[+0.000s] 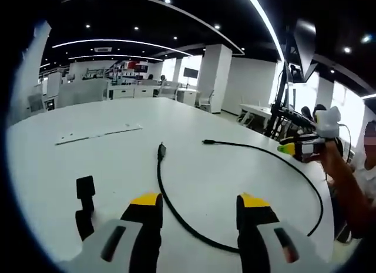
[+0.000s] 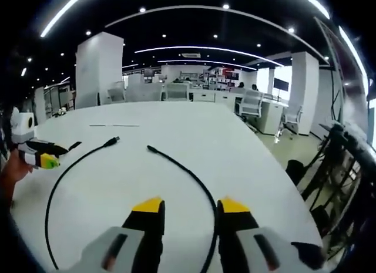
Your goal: Find the charging cable on the desk, coil it up and secure with Velcro.
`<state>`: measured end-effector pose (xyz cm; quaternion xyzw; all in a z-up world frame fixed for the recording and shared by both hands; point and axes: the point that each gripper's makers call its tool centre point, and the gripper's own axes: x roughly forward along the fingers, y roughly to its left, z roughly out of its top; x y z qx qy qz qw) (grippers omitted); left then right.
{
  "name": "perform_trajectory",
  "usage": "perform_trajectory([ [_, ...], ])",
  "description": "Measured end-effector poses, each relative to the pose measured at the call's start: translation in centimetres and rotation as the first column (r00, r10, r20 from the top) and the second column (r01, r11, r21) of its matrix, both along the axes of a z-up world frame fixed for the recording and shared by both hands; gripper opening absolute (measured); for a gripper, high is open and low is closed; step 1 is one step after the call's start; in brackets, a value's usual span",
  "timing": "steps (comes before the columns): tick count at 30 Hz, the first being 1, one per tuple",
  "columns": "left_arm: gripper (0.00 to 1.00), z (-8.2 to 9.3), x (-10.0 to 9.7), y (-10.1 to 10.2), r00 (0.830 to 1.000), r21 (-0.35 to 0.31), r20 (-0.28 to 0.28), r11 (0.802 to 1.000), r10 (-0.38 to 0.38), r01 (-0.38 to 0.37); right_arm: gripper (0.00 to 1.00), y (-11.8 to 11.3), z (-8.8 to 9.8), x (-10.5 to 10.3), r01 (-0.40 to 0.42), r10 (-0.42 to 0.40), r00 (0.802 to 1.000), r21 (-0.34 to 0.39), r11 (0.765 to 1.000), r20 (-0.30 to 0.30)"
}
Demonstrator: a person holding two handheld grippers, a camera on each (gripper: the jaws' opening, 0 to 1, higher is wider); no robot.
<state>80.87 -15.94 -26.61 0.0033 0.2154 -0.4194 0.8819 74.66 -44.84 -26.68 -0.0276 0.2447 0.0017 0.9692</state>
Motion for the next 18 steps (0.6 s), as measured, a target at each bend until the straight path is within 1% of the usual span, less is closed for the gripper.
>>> perform_trajectory([
  [4, 0.49, -0.1, 0.1, 0.2, 1.000, 0.001, 0.000, 1.000, 0.010, -0.010, 0.36, -0.6, -0.2, 0.2, 0.008, -0.008, 1.000, 0.001, 1.000, -0.004],
  [7, 0.48, -0.2, 0.2, 0.3, 1.000, 0.018, 0.012, 1.000, 0.008, -0.008, 0.35, -0.7, -0.5, 0.4, 0.006, -0.006, 1.000, -0.002, 1.000, -0.013],
  [9, 0.48, -0.1, 0.3, 0.4, 1.000, 0.018, 0.018, 1.000, 0.015, -0.015, 0.35, -0.6, -0.5, 0.6, 0.005, -0.005, 1.000, -0.003, 1.000, -0.011],
  [11, 0.47, -0.1, 0.4, 0.4, 1.000, 0.007, 0.014, 1.000, 0.019, -0.019, 0.34, -0.6, -0.7, 0.8, 0.001, -0.001, 1.000, -0.007, 1.000, -0.015],
  [14, 0.47, -0.6, 0.6, 0.3, 1.000, 0.023, 0.008, 1.000, 0.021, -0.021, 0.33, -0.8, -1.0, 1.1, -0.003, 0.002, 1.000, -0.017, 1.000, -0.022],
  [18, 0.47, -0.7, 0.7, 0.3, 1.000, 0.033, 0.009, 0.999, 0.026, -0.027, 0.31, -1.1, -0.9, 1.4, -0.001, 0.001, 1.000, -0.025, 1.000, -0.018],
])
